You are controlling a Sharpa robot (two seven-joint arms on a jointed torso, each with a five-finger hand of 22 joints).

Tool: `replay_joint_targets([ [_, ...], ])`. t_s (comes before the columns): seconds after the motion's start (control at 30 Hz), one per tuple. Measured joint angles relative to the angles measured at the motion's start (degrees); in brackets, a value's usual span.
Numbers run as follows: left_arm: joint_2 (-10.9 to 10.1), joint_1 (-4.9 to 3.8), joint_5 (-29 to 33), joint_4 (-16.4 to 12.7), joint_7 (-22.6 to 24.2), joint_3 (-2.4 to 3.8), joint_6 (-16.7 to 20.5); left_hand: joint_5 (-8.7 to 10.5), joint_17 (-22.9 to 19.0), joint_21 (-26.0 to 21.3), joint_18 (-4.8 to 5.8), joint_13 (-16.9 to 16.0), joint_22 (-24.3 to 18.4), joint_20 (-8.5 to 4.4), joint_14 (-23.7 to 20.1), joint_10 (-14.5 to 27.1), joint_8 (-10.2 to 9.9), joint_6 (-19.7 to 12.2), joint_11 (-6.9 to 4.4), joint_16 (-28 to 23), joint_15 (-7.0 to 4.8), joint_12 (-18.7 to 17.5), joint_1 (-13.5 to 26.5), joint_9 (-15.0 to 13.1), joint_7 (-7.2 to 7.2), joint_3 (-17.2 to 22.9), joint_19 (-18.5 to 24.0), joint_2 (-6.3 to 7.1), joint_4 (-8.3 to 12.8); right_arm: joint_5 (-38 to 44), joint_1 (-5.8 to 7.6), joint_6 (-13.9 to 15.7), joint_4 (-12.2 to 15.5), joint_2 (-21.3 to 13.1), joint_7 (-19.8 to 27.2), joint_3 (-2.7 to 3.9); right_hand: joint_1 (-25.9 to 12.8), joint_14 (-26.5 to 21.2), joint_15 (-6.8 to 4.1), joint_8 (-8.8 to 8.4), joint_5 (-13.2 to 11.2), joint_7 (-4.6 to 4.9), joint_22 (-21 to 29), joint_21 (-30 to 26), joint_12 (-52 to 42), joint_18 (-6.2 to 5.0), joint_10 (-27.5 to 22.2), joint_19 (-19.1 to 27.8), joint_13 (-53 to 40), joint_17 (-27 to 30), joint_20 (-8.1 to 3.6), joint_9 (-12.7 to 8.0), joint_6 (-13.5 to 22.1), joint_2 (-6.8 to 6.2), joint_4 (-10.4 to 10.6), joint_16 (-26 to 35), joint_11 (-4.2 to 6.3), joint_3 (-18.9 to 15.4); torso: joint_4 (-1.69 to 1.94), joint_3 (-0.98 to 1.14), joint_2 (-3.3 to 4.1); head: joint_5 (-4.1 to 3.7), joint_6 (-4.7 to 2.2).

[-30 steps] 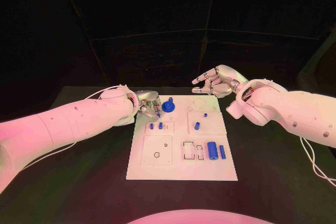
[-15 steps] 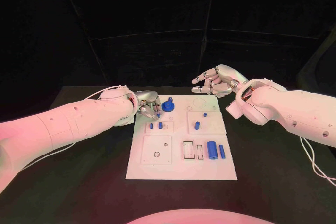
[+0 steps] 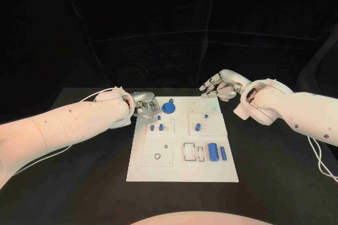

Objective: Assemble the parts on the task board

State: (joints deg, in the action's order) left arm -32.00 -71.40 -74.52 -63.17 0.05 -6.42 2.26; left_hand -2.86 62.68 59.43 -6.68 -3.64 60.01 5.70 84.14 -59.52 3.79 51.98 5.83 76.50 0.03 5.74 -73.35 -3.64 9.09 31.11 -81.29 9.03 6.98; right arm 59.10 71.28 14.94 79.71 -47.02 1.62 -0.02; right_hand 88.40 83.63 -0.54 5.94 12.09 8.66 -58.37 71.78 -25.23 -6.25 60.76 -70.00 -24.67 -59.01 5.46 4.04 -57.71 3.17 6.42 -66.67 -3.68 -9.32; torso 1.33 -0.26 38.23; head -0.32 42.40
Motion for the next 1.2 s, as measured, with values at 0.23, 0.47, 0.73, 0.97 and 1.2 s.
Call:
replay_joint_targets([
  [0.23, -2.4, 0.0, 2.58, -1.55, 1.6, 0.02, 2.79, 0.0, -0.54, -2.78, 0.0, -0.02, -2.49, 0.43, -0.18, 1.59, 0.06, 0.46, 0.42, 0.0, 0.2, -0.41, -0.02, -0.28, 0.46, -1.65, 0.85, -0.02, -0.28, 14.37, -0.81, -2.77, -0.85, 0.0, -5.18, 0.0, 1.39, 0.1, -0.09, 0.22, -1.11, -0.39, -2.87, 1.37, 9.8, 0.0, 2.41, -2.32, 8.39, -1.62, 0.18, -0.18, -1.74, -0.36, -0.69, -1.2, -0.42, 0.69, -0.02, 0.02, -0.01, -0.27, -0.18],
  [0.47, -6.95, -0.03, 19.22, -5.29, 9.82, 0.03, 6.07, 0.0, -14.14, -18.12, -3.1, -0.29, -15.82, 1.08, -5.15, 0.34, 1.28, 4.15, 0.81, -8.26, 1.41, 1.41, -0.1, -0.49, 1.66, -2.1, 8.24, -1.61, -1.24, 27.84, -2.65, -4.41, -0.17, 0.15, -8.31, -0.05, 1.93, 0.31, 0.13, -0.46, -2.23, -0.46, -3.09, 1.58, 13.84, 0.0, 1.87, -2.44, 11.86, -1.57, 0.3, -0.26, -1.82, -0.89, -0.84, -1.2, -0.95, 0.84, -0.04, 0.1, -0.01, -1.38, -0.55],
  [0.73, -11.32, -0.1, 48.74, -10.7, 20.63, -0.01, 6.96, 0.0, -26.18, -23.03, -3.09, -0.44, -19.44, 1.18, -11.92, -1.63, 1.82, 5.57, 0.7, -15.99, 1.26, 4.0, -0.1, -0.43, 1.24, -2.47, 12.03, -2.29, -1.61, 36.32, -4.68, -5.52, 0.09, 0.83, -9.54, -0.14, 2.38, 0.31, 0.13, -1.66, -2.44, -0.46, -3.09, 1.58, 15.77, 0.01, 1.47, -2.51, 14.47, -1.39, 0.38, -0.25, -1.81, -1.34, -1.21, -1.2, -1.35, 1.21, 0.0, 0.01, 0.0, -2.15, -0.57],
  [0.97, -13.46, -0.1, 63.18, -13.41, 24.9, -0.06, 7.21, 0.0, -27.71, -23.56, -3.07, -0.5, -19.72, 1.17, -12.6, -2.05, 2.04, 5.98, 0.55, -16.65, 1.28, 4.63, -0.1, -0.43, 1.24, -2.48, 12.42, -2.29, -1.61, 39.42, -5.36, -5.84, -0.06, 1.84, -9.62, -0.15, 2.5, 0.52, 0.33, -1.97, -3.02, -0.24, -3.62, 1.7, 16.61, 0.01, 1.47, -2.72, 16.13, -1.91, 0.59, -0.25, -1.6, -1.22, -1.83, -1.44, -1.35, 2.2, 0.04, 0.01, 0.0, -2.15, -0.65],
  [1.2, -14.21, -0.08, 68.68, -14.55, 26.47, -0.09, 7.35, 0.0, -28.4, -23.68, -3.07, -0.49, -19.86, 1.17, -12.82, -2.12, 2.04, 5.97, 0.62, -16.99, 1.06, 4.9, -0.11, -0.43, 1.24, -2.48, 12.42, -2.29, -1.61, 40.69, -5.54, -6.04, -0.62, 2.77, -9.43, -0.14, 3.43, 0.3, 0.55, -1.97, -5.59, -0.04, -4.29, 2.22, 17.49, 0.01, 1.89, -2.92, 18.25, -2.38, 0.78, -0.25, -1.39, -0.29, -2.35, -1.82, -1.66, 4.61, 0.02, -0.01, 0.02, -2.05, -0.7],
])
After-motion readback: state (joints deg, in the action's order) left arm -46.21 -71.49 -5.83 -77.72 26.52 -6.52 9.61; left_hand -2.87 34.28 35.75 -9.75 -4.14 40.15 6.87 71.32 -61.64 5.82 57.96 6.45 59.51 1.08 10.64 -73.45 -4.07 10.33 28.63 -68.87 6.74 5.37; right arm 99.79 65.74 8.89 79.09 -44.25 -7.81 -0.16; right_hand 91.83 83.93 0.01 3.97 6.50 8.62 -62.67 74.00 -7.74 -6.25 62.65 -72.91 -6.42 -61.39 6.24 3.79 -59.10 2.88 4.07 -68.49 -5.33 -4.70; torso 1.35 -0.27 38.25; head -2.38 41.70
